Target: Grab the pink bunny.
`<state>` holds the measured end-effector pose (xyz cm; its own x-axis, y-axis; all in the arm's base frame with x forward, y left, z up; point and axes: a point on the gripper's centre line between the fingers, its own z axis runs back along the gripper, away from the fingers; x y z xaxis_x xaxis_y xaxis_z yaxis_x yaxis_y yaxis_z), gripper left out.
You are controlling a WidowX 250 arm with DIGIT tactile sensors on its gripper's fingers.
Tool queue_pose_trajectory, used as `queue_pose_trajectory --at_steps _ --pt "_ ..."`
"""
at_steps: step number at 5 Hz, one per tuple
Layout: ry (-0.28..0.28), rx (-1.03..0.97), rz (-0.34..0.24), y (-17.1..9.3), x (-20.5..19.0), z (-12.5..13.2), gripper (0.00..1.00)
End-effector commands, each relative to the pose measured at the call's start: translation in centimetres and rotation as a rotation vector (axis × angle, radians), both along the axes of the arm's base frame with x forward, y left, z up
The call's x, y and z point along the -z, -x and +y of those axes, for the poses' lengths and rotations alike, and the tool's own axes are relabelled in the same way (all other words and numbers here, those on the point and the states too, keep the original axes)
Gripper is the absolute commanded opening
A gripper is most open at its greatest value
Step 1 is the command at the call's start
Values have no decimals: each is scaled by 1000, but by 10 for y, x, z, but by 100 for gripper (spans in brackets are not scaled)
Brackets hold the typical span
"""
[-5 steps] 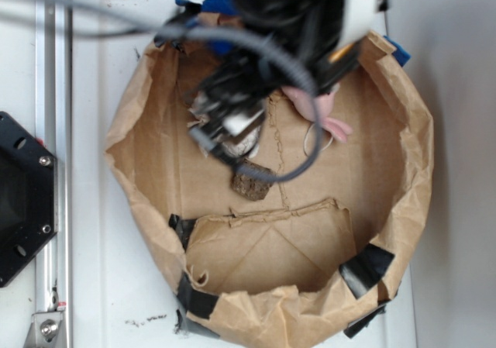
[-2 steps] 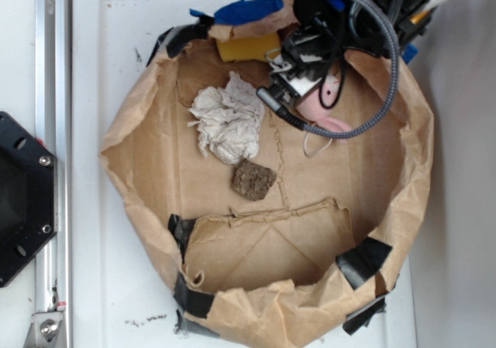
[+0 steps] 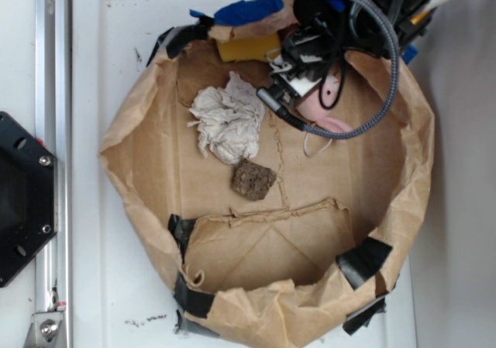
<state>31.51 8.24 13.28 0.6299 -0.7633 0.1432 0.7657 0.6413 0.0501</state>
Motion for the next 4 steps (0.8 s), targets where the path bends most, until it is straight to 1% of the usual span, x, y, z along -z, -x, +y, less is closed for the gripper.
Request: queue_pose_trajectory --at_steps 1,2,3,4 --pt "-93 41 -16 -11 27 -41 100" --pt "-100 76 -19 -6 26 -54 100" --pt "-112 120 -58 7 14 -62 100" --pt "-94 161 -93 23 -2 -69 100"
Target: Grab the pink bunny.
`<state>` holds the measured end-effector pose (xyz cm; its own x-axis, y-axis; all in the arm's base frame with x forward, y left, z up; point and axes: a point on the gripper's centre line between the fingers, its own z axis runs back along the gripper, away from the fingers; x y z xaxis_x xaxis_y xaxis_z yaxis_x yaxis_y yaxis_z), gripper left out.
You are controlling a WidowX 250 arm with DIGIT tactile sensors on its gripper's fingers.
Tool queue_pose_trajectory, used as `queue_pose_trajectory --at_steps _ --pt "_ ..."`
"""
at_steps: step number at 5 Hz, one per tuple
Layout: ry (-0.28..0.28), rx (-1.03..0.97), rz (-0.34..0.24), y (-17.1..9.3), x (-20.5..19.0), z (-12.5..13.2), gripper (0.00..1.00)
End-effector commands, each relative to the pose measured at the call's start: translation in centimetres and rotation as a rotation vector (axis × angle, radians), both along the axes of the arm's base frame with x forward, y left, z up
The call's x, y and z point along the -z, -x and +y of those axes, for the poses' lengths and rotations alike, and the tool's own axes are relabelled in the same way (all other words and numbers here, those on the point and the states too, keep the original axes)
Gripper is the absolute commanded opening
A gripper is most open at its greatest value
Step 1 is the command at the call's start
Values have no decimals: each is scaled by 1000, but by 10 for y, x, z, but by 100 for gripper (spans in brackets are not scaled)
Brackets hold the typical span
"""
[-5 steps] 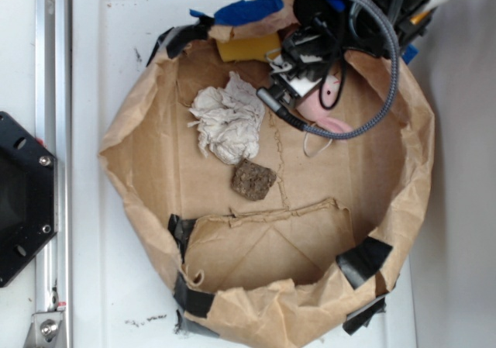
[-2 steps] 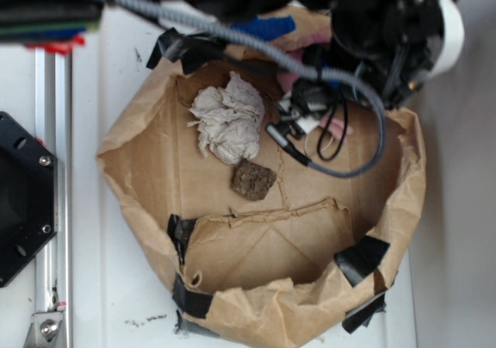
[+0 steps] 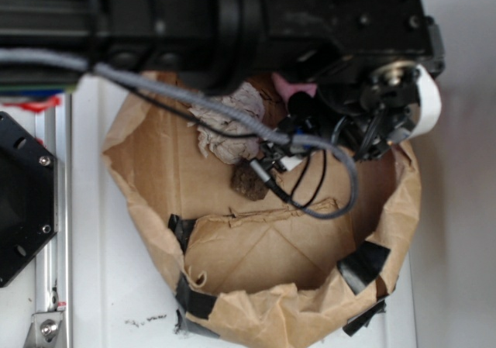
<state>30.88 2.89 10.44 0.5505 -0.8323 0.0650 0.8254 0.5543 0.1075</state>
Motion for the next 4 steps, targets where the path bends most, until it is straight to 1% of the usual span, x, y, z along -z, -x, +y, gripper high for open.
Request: queue_pose_trajectory --at_steps 1,3,4 --pt "23 95 -101 28 -34 -27 100" --pt "2 102 -41 33 -5 -38 100" --pt "-2 66 -13 37 5 -32 100"
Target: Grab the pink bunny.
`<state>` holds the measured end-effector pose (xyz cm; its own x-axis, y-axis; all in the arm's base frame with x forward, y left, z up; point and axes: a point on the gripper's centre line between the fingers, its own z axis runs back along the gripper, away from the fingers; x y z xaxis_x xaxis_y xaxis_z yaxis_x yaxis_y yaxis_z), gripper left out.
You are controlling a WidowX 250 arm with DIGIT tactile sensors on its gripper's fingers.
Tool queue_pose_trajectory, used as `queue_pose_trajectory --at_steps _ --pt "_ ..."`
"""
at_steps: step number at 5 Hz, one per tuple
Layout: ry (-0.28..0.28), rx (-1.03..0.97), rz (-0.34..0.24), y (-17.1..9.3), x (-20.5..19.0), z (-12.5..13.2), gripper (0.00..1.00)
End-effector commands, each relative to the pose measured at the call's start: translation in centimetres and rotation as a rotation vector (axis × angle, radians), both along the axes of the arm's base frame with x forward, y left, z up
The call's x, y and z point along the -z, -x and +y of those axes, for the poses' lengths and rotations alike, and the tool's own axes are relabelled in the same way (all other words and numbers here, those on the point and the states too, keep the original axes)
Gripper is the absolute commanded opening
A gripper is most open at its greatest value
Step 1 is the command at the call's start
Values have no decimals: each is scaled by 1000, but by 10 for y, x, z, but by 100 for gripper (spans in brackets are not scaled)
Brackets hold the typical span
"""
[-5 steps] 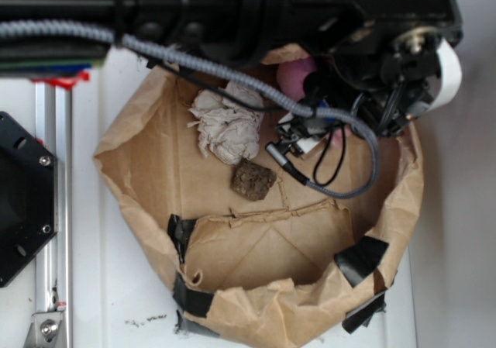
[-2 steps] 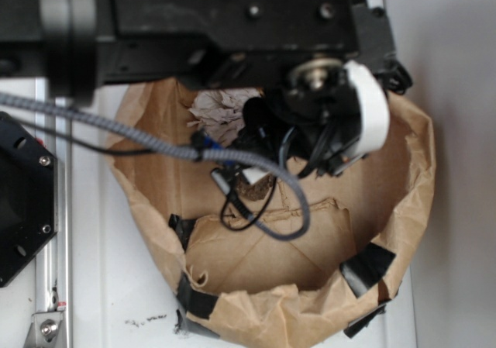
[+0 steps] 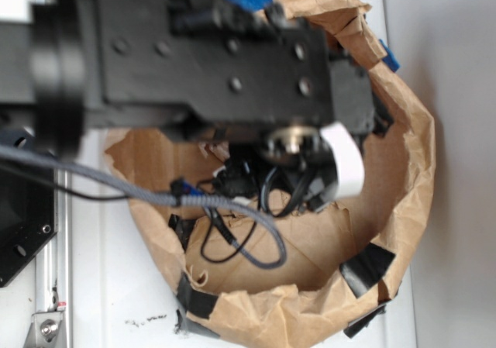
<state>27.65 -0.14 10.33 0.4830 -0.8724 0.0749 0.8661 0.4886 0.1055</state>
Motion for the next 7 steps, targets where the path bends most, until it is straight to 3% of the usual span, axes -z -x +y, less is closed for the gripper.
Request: queue_pose_trajectory --at_steps 1,4,7 --pt "-12 -54 -5 6 6 12 100" --pt "3 -142 -34 2 -8 69 100" --pt "-48 -140 5 -17 9 71 100"
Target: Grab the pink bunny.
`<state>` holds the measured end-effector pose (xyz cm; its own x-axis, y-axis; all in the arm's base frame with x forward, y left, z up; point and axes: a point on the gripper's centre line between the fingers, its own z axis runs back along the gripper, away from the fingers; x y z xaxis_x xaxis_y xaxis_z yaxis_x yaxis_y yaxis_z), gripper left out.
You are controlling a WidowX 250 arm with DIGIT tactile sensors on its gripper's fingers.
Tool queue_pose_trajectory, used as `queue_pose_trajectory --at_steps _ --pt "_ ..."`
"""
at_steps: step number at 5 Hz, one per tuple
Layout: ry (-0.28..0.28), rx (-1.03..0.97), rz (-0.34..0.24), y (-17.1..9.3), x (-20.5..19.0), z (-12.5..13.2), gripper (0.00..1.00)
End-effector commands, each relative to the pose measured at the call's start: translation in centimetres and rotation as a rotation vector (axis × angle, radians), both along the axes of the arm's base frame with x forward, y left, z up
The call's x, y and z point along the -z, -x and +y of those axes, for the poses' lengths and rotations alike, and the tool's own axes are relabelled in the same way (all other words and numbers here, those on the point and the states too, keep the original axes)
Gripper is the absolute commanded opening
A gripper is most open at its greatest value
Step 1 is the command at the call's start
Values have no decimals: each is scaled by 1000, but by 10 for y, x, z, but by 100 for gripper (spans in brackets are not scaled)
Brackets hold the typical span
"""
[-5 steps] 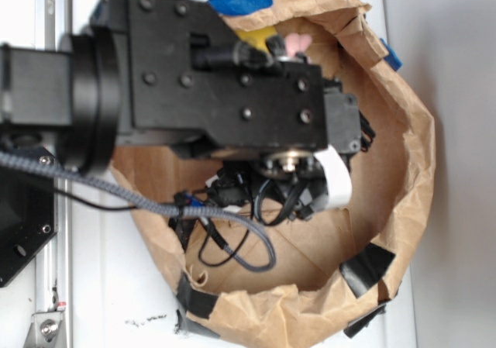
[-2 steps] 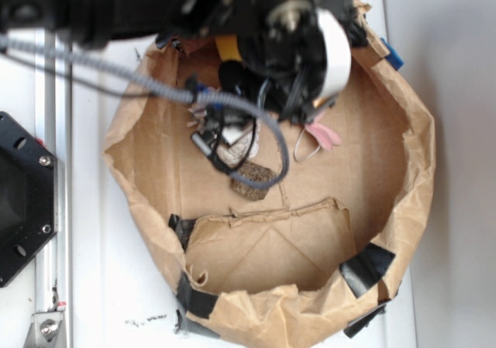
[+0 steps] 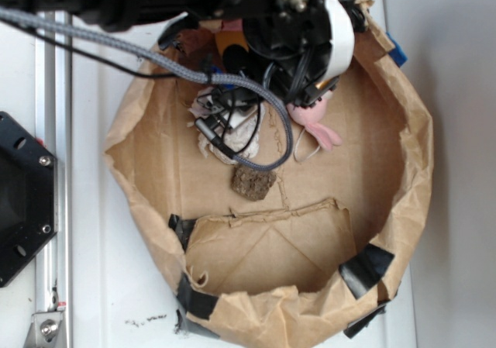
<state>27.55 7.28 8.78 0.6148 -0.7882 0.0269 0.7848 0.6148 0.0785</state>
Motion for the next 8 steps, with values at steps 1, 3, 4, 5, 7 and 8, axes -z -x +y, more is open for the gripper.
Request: queue_pose_trajectory --at_steps 1,3,4,5,7,8 --pt "-28 25 -43 -29 -5 1 100" --pt "-9 25 -61 -45 -15 9 100" --pt "8 6 -63 -47 -17 3 100" --pt "29 -4 -86 -49 -16 -5 100" --pt "30 1 -112 -49 -3 -13 100" --pt "33 -7 -119 -50 -2 -13 100"
